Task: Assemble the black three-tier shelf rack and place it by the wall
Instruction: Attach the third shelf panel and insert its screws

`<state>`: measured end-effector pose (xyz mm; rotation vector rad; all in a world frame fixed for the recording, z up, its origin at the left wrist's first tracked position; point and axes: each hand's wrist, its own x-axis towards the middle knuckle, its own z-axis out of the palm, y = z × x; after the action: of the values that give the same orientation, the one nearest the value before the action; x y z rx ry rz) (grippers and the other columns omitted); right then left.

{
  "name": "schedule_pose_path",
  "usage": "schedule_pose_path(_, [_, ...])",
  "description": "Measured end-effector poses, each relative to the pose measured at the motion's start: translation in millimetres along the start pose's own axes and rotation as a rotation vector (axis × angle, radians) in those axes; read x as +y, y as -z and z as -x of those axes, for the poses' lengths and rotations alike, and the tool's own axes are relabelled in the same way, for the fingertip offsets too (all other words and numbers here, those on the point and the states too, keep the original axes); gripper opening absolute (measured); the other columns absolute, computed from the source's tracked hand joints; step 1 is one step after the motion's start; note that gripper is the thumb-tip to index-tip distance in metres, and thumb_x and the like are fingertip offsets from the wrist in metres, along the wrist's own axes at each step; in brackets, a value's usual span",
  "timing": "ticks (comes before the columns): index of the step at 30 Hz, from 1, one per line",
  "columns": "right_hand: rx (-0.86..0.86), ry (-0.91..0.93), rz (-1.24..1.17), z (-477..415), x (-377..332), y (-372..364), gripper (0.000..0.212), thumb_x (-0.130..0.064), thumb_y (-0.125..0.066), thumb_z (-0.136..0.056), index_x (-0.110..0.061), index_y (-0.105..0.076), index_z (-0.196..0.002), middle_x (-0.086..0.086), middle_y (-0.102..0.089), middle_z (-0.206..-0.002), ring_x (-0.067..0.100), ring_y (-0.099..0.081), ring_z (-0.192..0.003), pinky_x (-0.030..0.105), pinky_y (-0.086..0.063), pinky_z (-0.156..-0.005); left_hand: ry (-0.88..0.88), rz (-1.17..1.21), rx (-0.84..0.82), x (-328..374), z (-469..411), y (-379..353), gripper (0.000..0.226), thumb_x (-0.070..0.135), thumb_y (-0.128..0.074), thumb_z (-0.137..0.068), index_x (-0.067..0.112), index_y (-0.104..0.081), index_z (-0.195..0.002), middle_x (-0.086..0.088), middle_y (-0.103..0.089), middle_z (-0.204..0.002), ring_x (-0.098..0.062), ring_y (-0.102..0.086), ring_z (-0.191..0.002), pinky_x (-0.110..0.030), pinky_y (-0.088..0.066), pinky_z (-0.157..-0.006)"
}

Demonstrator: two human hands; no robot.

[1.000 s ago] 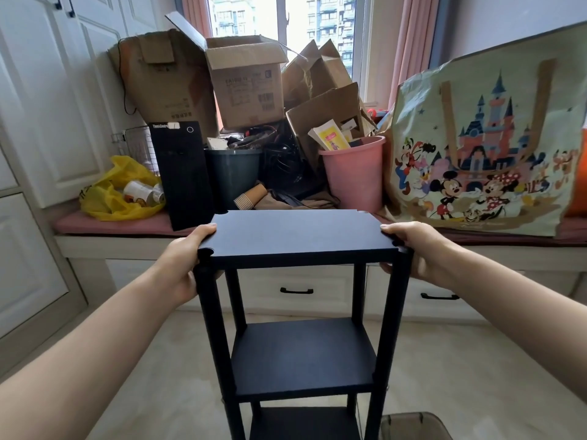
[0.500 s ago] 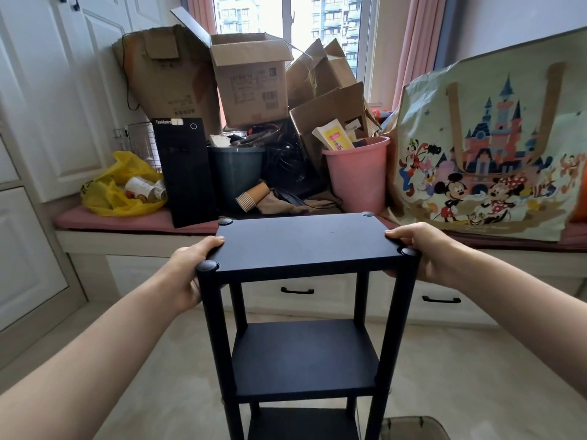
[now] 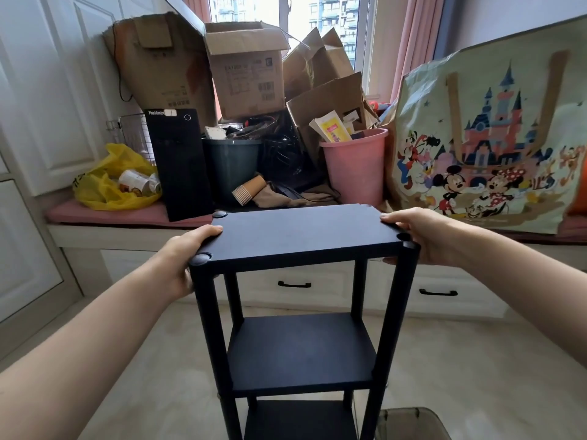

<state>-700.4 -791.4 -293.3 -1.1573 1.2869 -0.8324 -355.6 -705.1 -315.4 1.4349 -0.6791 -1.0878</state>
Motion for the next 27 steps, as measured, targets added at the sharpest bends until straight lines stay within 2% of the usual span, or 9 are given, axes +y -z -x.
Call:
schedule_pose_path(3, [-0.005,0.032,-0.029,-4.1,0.1,0.0,0.03,-0.028,-0.066,-0.092,-0.006,-0.059,-0.111,0.011,-0.063,-0.092,0.018,-0.071,-0.06,0.038,-0.061,-0.06,0.009,-0.012,-0.015,1.3,-1.7,-0.5,0.026,0.036,-0.071,-0.091,0.013,-0.063,-0.102,-0.003,-0.061,-0.073,-0.014,-0.059,-0.048,-0.02,-0.046,-0.036])
schedule_pose_path(6, [-0.007,0.003,-0.036,-5.7,3.2,0.6,0.026,-0.025,-0.064,-0.092,-0.003,-0.058,-0.106,0.01,-0.068,-0.078,0.019,-0.07,-0.058,0.037,-0.061,-0.057,0.021,-0.026,-0.022,2.5,-3.0,-1.5,0.024,0.034,-0.069,-0.092,0.012,-0.062,-0.096,-0.001,-0.062,-0.055,-0.011,-0.058,-0.037,-0.02,-0.044,-0.034])
schedule_pose_path(8, [-0.01,-0.018,-0.03,-5.5,5.2,0.2,0.024,-0.023,-0.063,-0.092,-0.001,-0.059,-0.1,0.01,-0.069,-0.069,0.02,-0.069,-0.058,0.036,-0.061,-0.055,0.027,-0.04,-0.026,3.3,-2.9,-2.1,0.024,0.034,-0.068,-0.093,0.011,-0.062,-0.097,-0.002,-0.062,-0.054,-0.01,-0.057,-0.035,-0.02,-0.044,-0.033])
schedule_pose_path(11, [-0.006,-0.039,-0.022,-4.8,4.5,-2.3,0.024,-0.024,-0.062,-0.092,0.0,-0.059,-0.099,0.012,-0.067,-0.076,0.021,-0.068,-0.058,0.036,-0.061,-0.055,0.041,-0.04,-0.015,2.6,-3.4,-1.1,0.025,0.035,-0.069,-0.092,0.012,-0.062,-0.095,0.0,-0.061,-0.05,-0.01,-0.057,-0.034,-0.019,-0.044,-0.033])
schedule_pose_path(16, [-0.032,-0.063,-0.038,-3.8,6.9,-4.4,0.026,-0.025,-0.06,-0.092,0.0,-0.06,-0.096,0.011,-0.068,-0.066,0.021,-0.068,-0.054,0.034,-0.059,-0.051,0.069,-0.012,-0.013,-0.8,-1.5,-0.2,0.028,0.038,-0.072,-0.09,0.012,-0.061,-0.091,0.001,-0.064,-0.048,-0.011,-0.06,-0.035,-0.018,-0.044,-0.033])
schedule_pose_path(20, [-0.058,-0.079,-0.061,-2.8,10.6,-3.3,0.026,-0.027,-0.059,-0.092,-0.001,-0.062,-0.095,0.01,-0.069,-0.068,0.021,-0.069,-0.055,0.032,-0.059,-0.052,0.096,-0.012,-0.009,-8.0,-2.6,2.1,0.03,0.041,-0.073,-0.088,0.012,-0.064,-0.092,0.001,-0.065,-0.052,-0.013,-0.061,-0.039,-0.018,-0.046,-0.036])
schedule_pose_path(24, [-0.058,-0.15,-0.041,-3.0,34.2,-2.4,0.026,-0.026,-0.062,-0.091,-0.002,-0.056,-0.099,0.011,-0.056,-0.075,0.024,-0.063,-0.06,0.035,-0.061,-0.056,0.16,0.025,-0.069,-31.9,-4.2,6.8,0.034,0.039,-0.074,-0.085,0.01,-0.062,-0.1,-0.002,-0.053,-0.07,-0.017,-0.051,-0.058,-0.028,-0.045,-0.056])
schedule_pose_path(27, [-0.061,-0.13,-0.098,-10.9,46.6,-3.3,0.028,-0.027,-0.061,-0.09,-0.005,-0.057,-0.106,0.011,-0.053,-0.085,0.025,-0.058,-0.067,0.037,-0.058,-0.063,0.173,0.058,-0.101,-35.3,-7.1,8.6,0.032,0.037,-0.075,-0.084,0.011,-0.065,-0.099,-0.002,-0.054,-0.072,-0.016,-0.053,-0.059,-0.027,-0.045,-0.06])
